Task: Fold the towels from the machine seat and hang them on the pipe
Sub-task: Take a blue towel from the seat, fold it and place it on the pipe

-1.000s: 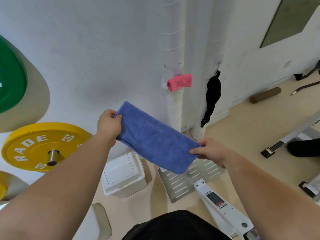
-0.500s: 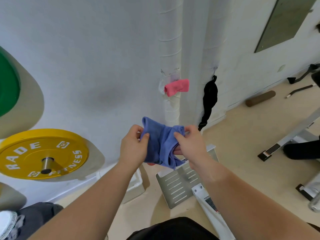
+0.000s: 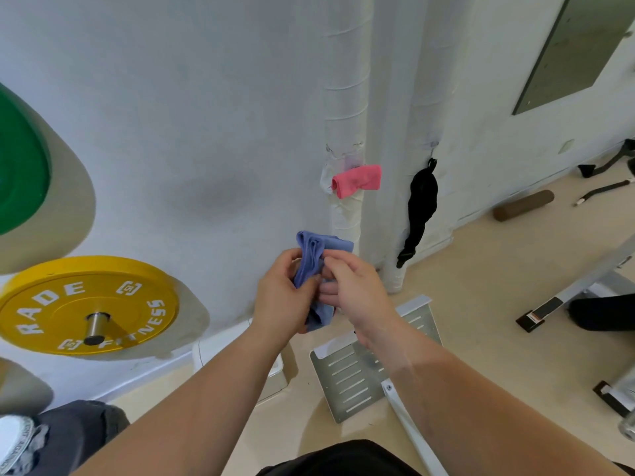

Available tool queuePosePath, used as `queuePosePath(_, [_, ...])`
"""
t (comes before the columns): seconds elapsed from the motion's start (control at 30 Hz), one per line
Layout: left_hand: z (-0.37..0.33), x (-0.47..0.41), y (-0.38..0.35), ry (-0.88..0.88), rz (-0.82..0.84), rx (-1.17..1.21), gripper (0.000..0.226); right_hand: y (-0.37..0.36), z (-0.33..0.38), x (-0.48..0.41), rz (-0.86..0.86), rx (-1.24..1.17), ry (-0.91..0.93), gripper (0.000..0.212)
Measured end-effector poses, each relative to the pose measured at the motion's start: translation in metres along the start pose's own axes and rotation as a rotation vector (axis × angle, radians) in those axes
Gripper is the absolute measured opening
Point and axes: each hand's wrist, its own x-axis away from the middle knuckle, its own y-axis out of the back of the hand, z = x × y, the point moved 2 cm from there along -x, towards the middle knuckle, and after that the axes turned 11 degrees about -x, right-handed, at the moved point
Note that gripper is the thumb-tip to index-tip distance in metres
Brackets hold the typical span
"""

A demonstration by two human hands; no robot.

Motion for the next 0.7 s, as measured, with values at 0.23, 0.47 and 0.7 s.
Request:
queuePosePath(0.23, [-0.008, -0.012, 0.012, 0.111, 0.052, 0.257, 0.026, 0.038, 0.001, -0.012, -0.279, 0.309, 0.153, 0.070])
queuePosePath(0.47, [-0.026, -0.028, 0.026, 0.135, 0.335, 0.468, 0.024, 0.063, 0.027, -0.026, -0.038, -0.189, -0.075, 0.032])
queuePosePath(0.7, [-0.031, -0.046, 0.014, 0.234, 0.271, 0.374, 0.024, 0.079, 0.039, -0.033, -0.063, -0.231, -0.073, 0.027])
